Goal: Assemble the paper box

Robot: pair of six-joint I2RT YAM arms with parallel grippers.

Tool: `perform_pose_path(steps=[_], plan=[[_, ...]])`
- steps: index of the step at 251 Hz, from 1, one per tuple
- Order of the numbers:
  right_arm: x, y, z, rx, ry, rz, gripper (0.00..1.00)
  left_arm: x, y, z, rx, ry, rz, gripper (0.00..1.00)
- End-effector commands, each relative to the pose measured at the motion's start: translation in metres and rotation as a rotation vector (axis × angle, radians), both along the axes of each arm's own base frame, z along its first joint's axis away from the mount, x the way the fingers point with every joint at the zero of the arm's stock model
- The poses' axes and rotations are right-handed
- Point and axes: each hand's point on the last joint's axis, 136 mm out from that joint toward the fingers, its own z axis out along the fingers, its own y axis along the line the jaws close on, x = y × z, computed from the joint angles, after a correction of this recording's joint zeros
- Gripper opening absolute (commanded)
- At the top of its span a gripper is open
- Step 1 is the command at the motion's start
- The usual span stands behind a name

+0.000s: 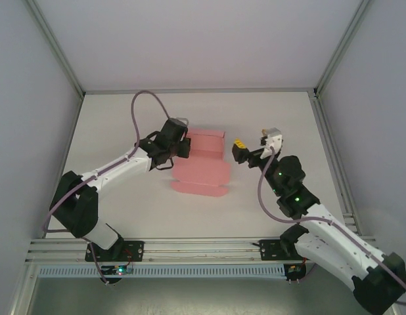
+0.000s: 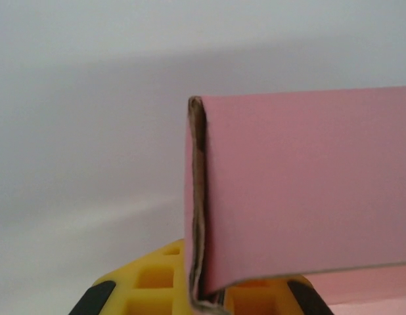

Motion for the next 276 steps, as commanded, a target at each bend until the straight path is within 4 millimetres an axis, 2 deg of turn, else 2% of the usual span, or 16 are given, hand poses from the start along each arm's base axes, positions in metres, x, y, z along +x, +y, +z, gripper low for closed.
perform_pose_path(steps=[1,25,47,64,83,110,127,164,194,241,276], plan=[[-0.006,-0.022,-0.018,0.064,0.091,-0.054,0.98,-0.014,-0.009,0.001,0.147,0.025,-0.329,0.00],[-0.011,-0.036,-0.027,0.077,0.128,-0.085,0.98,-0.022,-0.007,-0.006,0.228,0.076,-0.468,0.00],[-0.014,-0.043,-0.035,0.075,0.167,-0.101,0.98,-0.042,-0.006,-0.016,0.314,0.134,-0.670,0.00],[-0.015,-0.046,-0.041,0.070,0.198,-0.107,0.98,-0.049,0.001,-0.024,0.405,0.161,-0.779,0.00],[-0.015,-0.047,-0.048,0.064,0.225,-0.105,0.98,-0.038,0.010,-0.033,0.533,0.151,-0.812,0.00],[-0.014,-0.051,-0.056,0.064,0.250,-0.118,0.98,-0.018,0.010,-0.040,0.661,0.134,-0.825,0.00],[-0.012,-0.054,-0.060,0.066,0.261,-0.130,0.98,-0.014,0.005,-0.051,0.737,0.154,-0.867,0.00],[-0.011,-0.058,-0.064,0.075,0.276,-0.139,0.98,-0.008,-0.008,-0.094,0.930,0.200,-0.967,0.00],[-0.012,-0.062,-0.066,0.081,0.282,-0.150,0.98,0.008,-0.027,-0.121,1.062,0.145,-0.984,0.00],[-0.014,-0.068,-0.068,0.089,0.284,-0.164,0.98,0.029,-0.064,-0.131,1.130,0.000,-0.947,0.00],[-0.017,-0.070,-0.073,0.091,0.295,-0.171,0.98,0.023,-0.080,-0.140,1.137,-0.057,-0.975,0.02]])
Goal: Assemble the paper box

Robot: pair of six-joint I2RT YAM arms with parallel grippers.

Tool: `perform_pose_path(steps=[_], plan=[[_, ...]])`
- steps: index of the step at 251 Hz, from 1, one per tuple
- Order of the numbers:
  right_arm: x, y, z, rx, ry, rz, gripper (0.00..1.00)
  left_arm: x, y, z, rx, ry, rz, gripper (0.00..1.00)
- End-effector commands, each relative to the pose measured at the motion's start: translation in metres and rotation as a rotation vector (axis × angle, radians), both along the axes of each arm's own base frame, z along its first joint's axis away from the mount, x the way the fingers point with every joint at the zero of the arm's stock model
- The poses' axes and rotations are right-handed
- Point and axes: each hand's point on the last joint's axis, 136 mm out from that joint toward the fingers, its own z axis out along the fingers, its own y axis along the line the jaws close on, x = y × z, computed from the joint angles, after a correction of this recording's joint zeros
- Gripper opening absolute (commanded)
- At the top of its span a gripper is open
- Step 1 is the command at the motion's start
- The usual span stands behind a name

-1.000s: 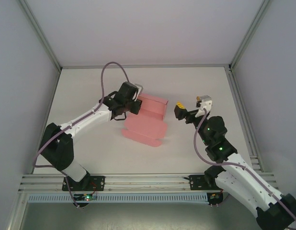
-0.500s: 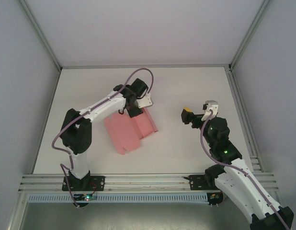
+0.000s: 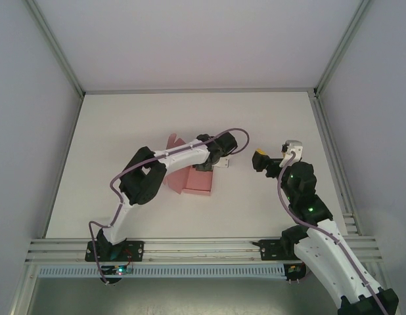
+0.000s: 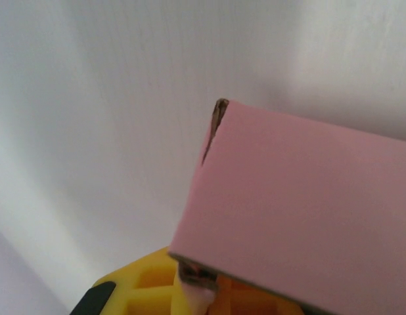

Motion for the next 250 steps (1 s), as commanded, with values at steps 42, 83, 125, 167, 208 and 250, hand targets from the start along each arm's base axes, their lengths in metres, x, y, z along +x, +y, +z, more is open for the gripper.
perform_pose_path(steps=[42,83,125,167,208,250], plan=[[-0.005,-0.007,-0.012,0.014,0.027,-0.021,0.98,0.017,-0.025,-0.005,-0.077,-0.116,-0.013,0.19],[-0.002,-0.008,-0.016,0.017,0.055,-0.020,0.98,0.016,-0.044,0.061,-0.283,-0.164,0.012,0.59],[0.003,-0.003,-0.016,0.007,0.077,0.004,0.98,0.003,-0.058,0.141,-0.544,-0.206,0.010,0.72],[0.014,0.015,-0.022,-0.038,0.114,0.104,0.98,0.003,-0.038,0.205,-0.741,-0.350,0.124,1.00],[0.030,0.070,-0.027,-0.130,0.143,0.371,0.98,0.023,0.056,0.259,-0.998,-0.571,0.656,1.00],[0.060,0.142,-0.060,-0.377,0.272,0.626,0.89,0.005,0.176,0.223,-1.173,-0.616,1.166,1.00]])
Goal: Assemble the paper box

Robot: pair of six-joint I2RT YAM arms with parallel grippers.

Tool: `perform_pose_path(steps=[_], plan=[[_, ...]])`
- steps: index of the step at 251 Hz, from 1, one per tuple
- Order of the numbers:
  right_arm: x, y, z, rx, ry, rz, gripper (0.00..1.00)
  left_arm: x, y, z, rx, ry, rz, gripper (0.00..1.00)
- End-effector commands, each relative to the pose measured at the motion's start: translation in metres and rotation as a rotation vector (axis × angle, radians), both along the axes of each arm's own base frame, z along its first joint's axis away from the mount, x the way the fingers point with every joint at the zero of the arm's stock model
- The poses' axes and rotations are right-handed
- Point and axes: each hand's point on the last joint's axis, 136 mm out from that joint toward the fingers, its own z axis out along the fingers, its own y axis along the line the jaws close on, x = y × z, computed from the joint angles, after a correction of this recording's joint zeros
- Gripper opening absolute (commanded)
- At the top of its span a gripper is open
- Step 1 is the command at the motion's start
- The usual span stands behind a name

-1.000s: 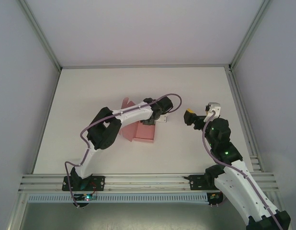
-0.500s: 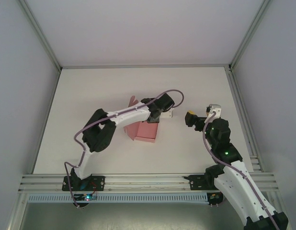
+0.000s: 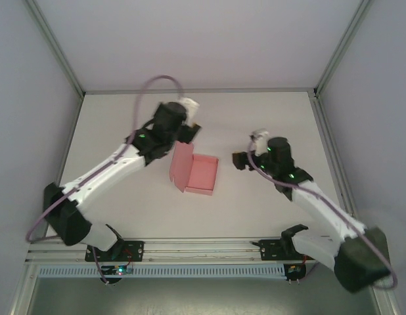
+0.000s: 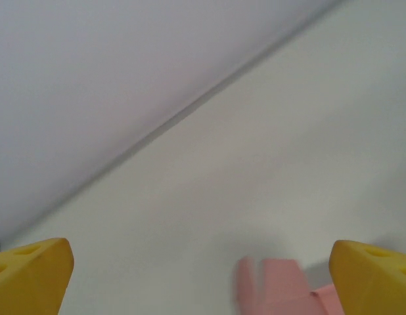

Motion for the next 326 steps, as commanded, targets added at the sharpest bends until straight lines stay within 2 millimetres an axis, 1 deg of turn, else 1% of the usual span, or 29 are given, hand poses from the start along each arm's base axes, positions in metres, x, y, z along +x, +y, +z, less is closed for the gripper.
perform_pose_path(steps=[1,14,25,35,46,70,79,90,111,126,139,151,173,188,203,217,232,239,255,271,294,317,326], plan=[[0.017,0.057,-0.006,-0.140,0.003,0.262,0.89,-0.012,0.080,-0.022,-0.300,0.031,0.392,1.00],[0.025,0.079,-0.022,-0.189,0.063,0.357,0.84,-0.024,0.103,-0.037,-0.327,0.052,0.461,1.00],[0.030,0.095,-0.036,-0.228,0.120,0.426,0.82,-0.035,0.118,-0.046,-0.338,0.061,0.507,1.00],[0.037,0.104,-0.050,-0.268,0.164,0.453,0.79,-0.044,0.130,-0.053,-0.341,0.067,0.538,1.00],[0.044,0.112,-0.065,-0.308,0.196,0.480,0.79,-0.054,0.140,-0.058,-0.344,0.070,0.568,1.00],[0.056,0.116,-0.093,-0.362,0.262,0.487,0.75,-0.071,0.159,-0.064,-0.341,0.057,0.620,1.00],[0.059,0.119,-0.097,-0.360,0.270,0.491,0.74,-0.075,0.163,-0.065,-0.338,0.052,0.630,1.00],[0.057,0.123,-0.102,-0.347,0.286,0.514,0.71,-0.079,0.168,-0.065,-0.336,0.048,0.636,1.00],[0.049,0.129,-0.108,-0.334,0.304,0.551,0.69,-0.085,0.173,-0.068,-0.328,0.043,0.647,1.00],[0.046,0.128,-0.117,-0.352,0.317,0.547,0.68,-0.086,0.175,-0.068,-0.325,0.041,0.648,1.00],[0.048,0.124,-0.123,-0.377,0.324,0.519,0.64,-0.087,0.176,-0.069,-0.327,0.039,0.653,1.00],[0.051,0.119,-0.128,-0.394,0.331,0.479,0.53,-0.086,0.176,-0.069,-0.328,0.038,0.653,1.00],[0.055,0.116,-0.132,-0.391,0.332,0.417,0.34,-0.085,0.175,-0.069,-0.328,0.039,0.653,1.00],[0.056,0.116,-0.130,-0.388,0.315,0.364,0.29,-0.085,0.175,-0.068,-0.330,0.040,0.655,1.00],[0.052,0.116,-0.128,-0.388,0.300,0.316,0.24,-0.084,0.175,-0.067,-0.332,0.039,0.650,1.00],[0.053,0.108,-0.126,-0.409,0.281,0.217,0.18,-0.083,0.173,-0.067,-0.340,0.038,0.645,1.00],[0.048,0.104,-0.124,-0.423,0.258,0.139,0.16,-0.082,0.171,-0.067,-0.348,0.040,0.635,1.00],[0.046,0.102,-0.124,-0.421,0.247,0.083,0.13,-0.081,0.170,-0.068,-0.349,0.043,0.629,1.00],[0.035,0.105,-0.124,-0.406,0.248,0.039,0.11,-0.078,0.166,-0.069,-0.353,0.046,0.611,1.00],[0.025,0.105,-0.125,-0.389,0.242,-0.019,0.10,-0.073,0.161,-0.070,-0.355,0.053,0.588,1.00],[0.019,0.090,-0.124,-0.368,0.269,-0.219,0.09,-0.067,0.154,-0.073,-0.365,0.066,0.564,1.00],[0.007,0.088,-0.121,-0.355,0.254,-0.323,0.10,-0.061,0.148,-0.077,-0.371,0.092,0.547,1.00],[0.003,0.085,-0.121,-0.355,0.247,-0.367,0.11,-0.059,0.145,-0.079,-0.372,0.104,0.537,1.00]])
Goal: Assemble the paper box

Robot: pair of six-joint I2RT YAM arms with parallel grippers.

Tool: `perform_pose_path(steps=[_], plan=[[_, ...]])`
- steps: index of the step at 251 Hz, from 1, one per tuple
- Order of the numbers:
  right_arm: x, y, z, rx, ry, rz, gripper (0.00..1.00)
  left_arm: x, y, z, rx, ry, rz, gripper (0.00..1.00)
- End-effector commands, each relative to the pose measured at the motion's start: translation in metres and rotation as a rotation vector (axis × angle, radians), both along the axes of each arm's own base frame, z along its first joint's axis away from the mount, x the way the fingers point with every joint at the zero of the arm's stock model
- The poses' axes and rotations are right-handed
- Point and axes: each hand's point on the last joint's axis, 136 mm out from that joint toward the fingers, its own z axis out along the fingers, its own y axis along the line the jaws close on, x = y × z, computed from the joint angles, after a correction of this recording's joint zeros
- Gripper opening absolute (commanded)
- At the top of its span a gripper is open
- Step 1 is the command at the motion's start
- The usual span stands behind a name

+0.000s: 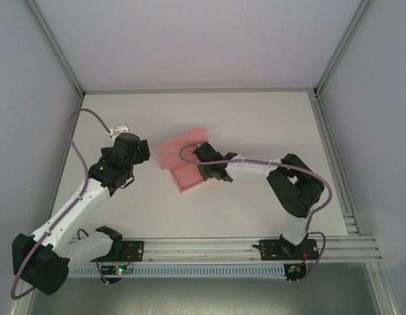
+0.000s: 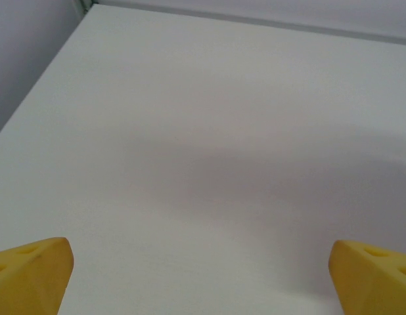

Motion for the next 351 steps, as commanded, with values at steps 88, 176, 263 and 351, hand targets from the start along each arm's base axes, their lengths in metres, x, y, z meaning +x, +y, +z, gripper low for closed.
perform_pose_path(steps=[88,176,263,351], plan=[[-0.023,-0.024,0.028,0.121,-0.103,-0.364,0.38,0.023,-0.062,-0.008,-0.100,-0.001,-0.344,1.00],[0.024,-0.050,0.123,0.428,-0.241,0.177,0.69,0.033,-0.106,-0.021,-0.174,0.100,-0.828,1.00],[0.040,-0.025,0.130,0.425,-0.081,0.684,0.61,0.039,-0.119,-0.047,-0.092,0.267,-1.046,0.74],[0.048,-0.012,0.098,0.341,0.016,0.744,0.53,0.030,-0.126,-0.056,-0.125,0.314,-1.119,0.58]])
